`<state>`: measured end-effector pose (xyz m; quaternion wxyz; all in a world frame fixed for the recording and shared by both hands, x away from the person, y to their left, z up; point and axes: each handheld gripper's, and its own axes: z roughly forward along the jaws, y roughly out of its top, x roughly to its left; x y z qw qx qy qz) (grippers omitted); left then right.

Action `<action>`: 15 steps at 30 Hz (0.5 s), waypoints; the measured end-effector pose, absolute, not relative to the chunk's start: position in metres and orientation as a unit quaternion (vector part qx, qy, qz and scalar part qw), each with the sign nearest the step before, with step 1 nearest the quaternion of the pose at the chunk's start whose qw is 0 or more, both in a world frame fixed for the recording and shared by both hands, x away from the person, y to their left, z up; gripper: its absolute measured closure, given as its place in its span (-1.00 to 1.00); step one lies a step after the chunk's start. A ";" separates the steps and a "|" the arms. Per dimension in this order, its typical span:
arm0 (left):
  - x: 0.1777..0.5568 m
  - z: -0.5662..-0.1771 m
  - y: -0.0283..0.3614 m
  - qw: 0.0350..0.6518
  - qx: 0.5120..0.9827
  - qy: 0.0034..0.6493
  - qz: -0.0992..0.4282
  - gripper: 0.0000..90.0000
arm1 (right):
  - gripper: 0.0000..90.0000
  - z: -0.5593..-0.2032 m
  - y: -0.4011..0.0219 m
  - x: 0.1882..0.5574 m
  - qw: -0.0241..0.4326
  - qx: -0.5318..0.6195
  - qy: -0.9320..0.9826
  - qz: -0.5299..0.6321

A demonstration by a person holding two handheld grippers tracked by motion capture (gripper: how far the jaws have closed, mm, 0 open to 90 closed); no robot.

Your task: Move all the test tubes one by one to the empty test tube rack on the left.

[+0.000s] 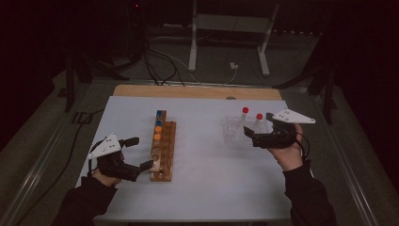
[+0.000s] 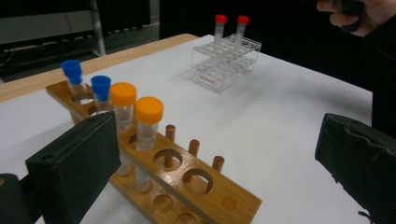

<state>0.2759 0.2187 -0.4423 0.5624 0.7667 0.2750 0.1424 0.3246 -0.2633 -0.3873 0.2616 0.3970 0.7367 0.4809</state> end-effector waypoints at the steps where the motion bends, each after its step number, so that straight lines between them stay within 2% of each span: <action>1: 0.276 -0.443 0.220 0.564 0.766 0.274 0.139 -0.98 | -0.99 -0.390 -0.266 0.327 0.262 0.403 0.737 0.476; 7: 0.276 -0.448 0.222 0.558 0.769 0.279 0.140 -0.98 | -0.88 -0.412 -0.283 0.341 0.261 0.444 0.731 0.448; 15: 0.276 -0.449 0.222 0.561 0.767 0.278 0.138 -0.98 | -0.54 -0.437 -0.294 0.359 0.261 0.481 0.728 0.412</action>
